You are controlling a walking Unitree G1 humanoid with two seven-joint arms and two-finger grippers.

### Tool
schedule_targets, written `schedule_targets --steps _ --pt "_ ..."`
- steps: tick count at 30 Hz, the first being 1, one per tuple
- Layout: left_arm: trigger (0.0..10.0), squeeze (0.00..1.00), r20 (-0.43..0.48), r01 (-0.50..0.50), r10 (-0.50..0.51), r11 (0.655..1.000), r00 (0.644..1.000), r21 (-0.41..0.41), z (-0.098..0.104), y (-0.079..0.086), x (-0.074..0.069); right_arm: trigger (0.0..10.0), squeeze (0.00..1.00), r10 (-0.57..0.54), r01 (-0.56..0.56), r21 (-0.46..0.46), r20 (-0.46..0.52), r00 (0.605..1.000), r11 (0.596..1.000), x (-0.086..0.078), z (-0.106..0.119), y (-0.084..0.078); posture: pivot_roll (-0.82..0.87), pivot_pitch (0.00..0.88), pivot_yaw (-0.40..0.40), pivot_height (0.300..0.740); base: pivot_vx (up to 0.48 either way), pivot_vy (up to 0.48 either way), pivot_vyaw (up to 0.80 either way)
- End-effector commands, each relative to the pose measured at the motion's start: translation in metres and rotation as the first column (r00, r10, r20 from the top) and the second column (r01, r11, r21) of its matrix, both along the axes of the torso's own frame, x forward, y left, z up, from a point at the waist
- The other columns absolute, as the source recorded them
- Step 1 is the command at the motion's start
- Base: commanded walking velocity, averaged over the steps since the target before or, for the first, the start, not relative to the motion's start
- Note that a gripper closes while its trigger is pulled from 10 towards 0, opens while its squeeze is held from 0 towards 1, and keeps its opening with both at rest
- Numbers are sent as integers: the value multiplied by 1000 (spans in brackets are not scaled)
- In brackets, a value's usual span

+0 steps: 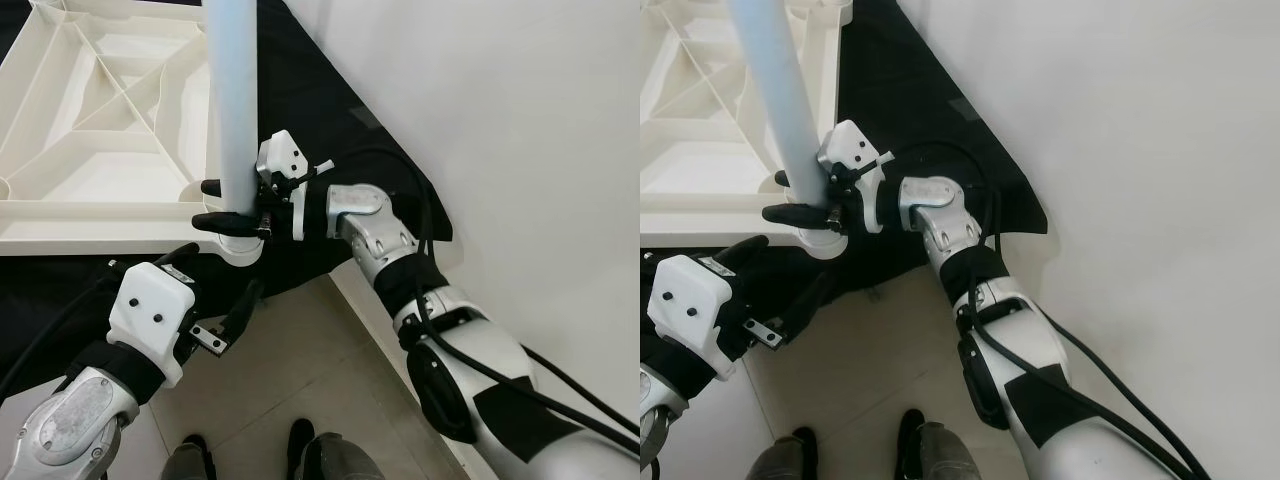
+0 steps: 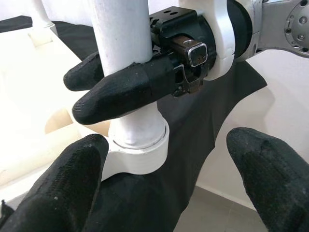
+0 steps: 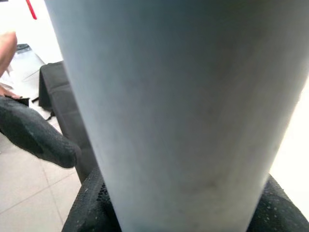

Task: Building children table

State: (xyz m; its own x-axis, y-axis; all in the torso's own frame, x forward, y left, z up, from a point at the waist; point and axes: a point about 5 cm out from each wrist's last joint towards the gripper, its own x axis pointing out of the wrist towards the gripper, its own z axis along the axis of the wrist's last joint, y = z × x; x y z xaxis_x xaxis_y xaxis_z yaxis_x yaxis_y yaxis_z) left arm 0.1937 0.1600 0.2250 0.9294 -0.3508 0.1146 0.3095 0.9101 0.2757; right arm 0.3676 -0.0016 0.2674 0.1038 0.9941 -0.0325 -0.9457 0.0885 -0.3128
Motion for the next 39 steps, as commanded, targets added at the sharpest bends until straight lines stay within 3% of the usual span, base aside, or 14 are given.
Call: schedule_targets --steps 1,7,10,13,15,21,27,28,29,33,34,35,36,39 --pt "10000 0 -9 0 0 1000 1000 6 -1 -1 -5 0 0 7 -8 -26 -21 1000 1000 2 -3 -5 277 312 -200 740 0 0 0" --pt "10000 0 -15 1 -1 1000 1000 2 -2 -1 -7 0 0 -59 59 -51 2 998 997 9 -9 -23 252 318 -195 740 0 0 0" --pt "10000 0 -22 2 -2 1000 1000 -2 -4 -1 -7 0 0 -312 310 -42 -32 950 950 20 -25 -38 230 320 -206 740 0 0 0" --pt "10000 0 -28 9 -9 1000 1000 -7 -5 0 -8 0 0 -656 664 -33 -193 729 747 1 -84 -33 211 333 -189 740 0 0 0" --pt "10000 0 -30 10 -10 1000 999 -7 -5 0 -8 0 0 -684 692 -49 -215 697 720 -15 -97 -29 211 333 -189 740 0 0 0" --pt "10000 0 -23 14 -14 1000 1000 -7 -3 0 -5 0 0 -588 602 19 -190 786 798 -24 -90 18 212 312 -183 740 0 0 0" --pt "10000 0 -16 7 -7 1000 1000 -4 -2 1 -4 0 0 -567 579 56 -148 810 813 -20 -69 38 214 310 -188 740 0 0 0" --pt "10000 0 -14 5 -5 1000 1000 -3 -2 1 -4 8627 0 -573 586 72 -147 806 807 -21 -62 41 224 310 -182 740 0 0 0" --pt "10000 0 -13 5 -5 1000 1000 -3 -1 1 -4 10000 0 -577 590 83 -138 805 803 -21 -55 43 227 311 -179 740 0 0 0" --pt "10000 0 -13 10 -10 1000 1000 -2 -1 0 -4 10000 0 -555 567 107 -124 822 816 -19 -44 45 239 313 -174 740 0 0 0" --pt "10000 0 -14 12 -12 1000 1000 -3 -1 -1 -4 10000 769 -511 526 129 -130 850 841 -16 -38 45 241 316 -175 740 0 0 0" --pt "10000 0 -14 13 -13 1000 1000 -3 -1 -1 -4 10000 769 -479 496 146 -135 867 856 -15 -34 44 241 316 -175 740 0 0 0" --pt "10000 0 -13 12 -12 1000 1000 -2 -1 -1 -4 10000 1000 -402 419 154 -131 906 895 -15 -30 44 245 315 -175 740 0 0 0" --pt "10000 0 -10 12 -12 1000 1000 -3 0 -1 -3 10000 1000 -232 238 128 -61 971 963 -13 -21 38 245 315 -182 740 0 0 0"
